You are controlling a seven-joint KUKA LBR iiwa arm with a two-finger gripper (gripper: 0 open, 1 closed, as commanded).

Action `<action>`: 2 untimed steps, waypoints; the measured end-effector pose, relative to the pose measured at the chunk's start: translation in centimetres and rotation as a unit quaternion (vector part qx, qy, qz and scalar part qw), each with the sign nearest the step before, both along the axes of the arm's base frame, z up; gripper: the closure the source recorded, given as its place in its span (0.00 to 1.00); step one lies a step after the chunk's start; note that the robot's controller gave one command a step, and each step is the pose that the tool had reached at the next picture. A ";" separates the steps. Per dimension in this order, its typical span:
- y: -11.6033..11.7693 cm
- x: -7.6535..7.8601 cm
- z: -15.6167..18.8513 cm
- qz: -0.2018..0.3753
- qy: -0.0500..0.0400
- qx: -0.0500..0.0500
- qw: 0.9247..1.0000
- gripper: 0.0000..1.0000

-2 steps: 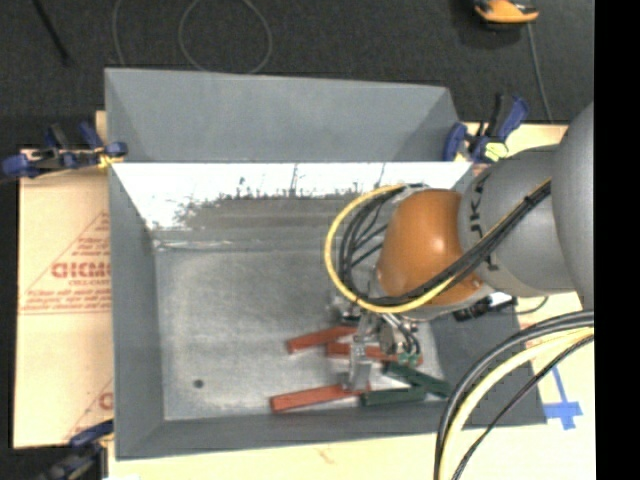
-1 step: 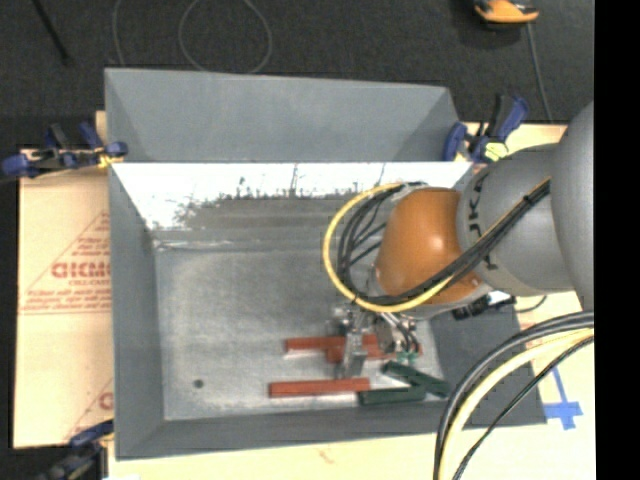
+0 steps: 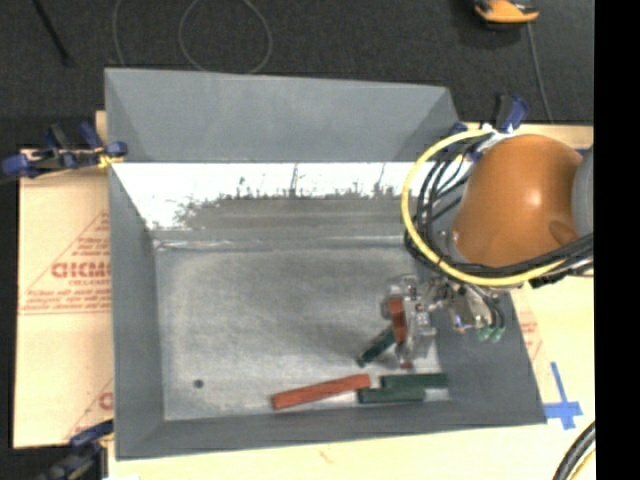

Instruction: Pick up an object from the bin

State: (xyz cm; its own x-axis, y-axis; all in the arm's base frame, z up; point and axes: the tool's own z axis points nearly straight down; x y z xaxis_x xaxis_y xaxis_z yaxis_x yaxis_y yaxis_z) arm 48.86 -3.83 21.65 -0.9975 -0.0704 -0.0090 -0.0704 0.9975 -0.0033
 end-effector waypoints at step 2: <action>-3.0 1.5 3.7 0.028 -0.001 -0.001 1.000 1.00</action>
Offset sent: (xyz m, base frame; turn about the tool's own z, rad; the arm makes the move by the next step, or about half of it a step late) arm 0.0135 -0.0035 -0.0401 -0.0672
